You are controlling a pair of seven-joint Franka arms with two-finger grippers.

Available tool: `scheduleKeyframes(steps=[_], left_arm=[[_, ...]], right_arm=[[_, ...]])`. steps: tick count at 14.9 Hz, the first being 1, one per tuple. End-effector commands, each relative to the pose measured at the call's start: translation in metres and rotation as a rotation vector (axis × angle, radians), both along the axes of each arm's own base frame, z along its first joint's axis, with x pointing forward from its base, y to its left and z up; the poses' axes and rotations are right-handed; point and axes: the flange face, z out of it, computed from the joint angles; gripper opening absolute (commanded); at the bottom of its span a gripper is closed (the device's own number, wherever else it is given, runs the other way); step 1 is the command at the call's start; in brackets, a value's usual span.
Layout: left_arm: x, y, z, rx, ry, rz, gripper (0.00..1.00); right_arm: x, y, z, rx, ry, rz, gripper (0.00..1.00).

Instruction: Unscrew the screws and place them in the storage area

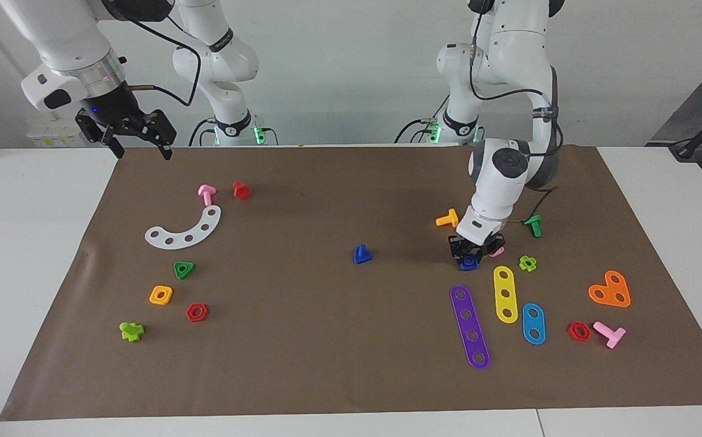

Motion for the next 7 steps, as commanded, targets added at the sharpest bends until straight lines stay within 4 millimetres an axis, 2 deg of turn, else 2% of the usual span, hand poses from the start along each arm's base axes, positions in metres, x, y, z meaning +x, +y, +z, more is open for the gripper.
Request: scheduleKeyframes(steps=[1, 2, 4, 7], left_arm=[[-0.004, 0.008, 0.010, 0.006, -0.027, -0.021, 1.00], [0.000, 0.007, 0.018, 0.002, -0.042, -0.021, 1.00], [0.004, 0.008, 0.052, -0.001, -0.063, -0.019, 1.00], [0.012, 0.020, 0.114, 0.004, -0.083, -0.044, 1.00]], right_arm=[[0.010, 0.003, -0.016, 0.017, -0.037, -0.010, 1.00], [0.012, 0.014, -0.027, 0.018, -0.037, 0.007, 1.00], [0.010, 0.056, -0.056, 0.020, -0.045, 0.048, 1.00], [0.017, 0.135, -0.089, 0.038, -0.073, -0.017, 1.00]])
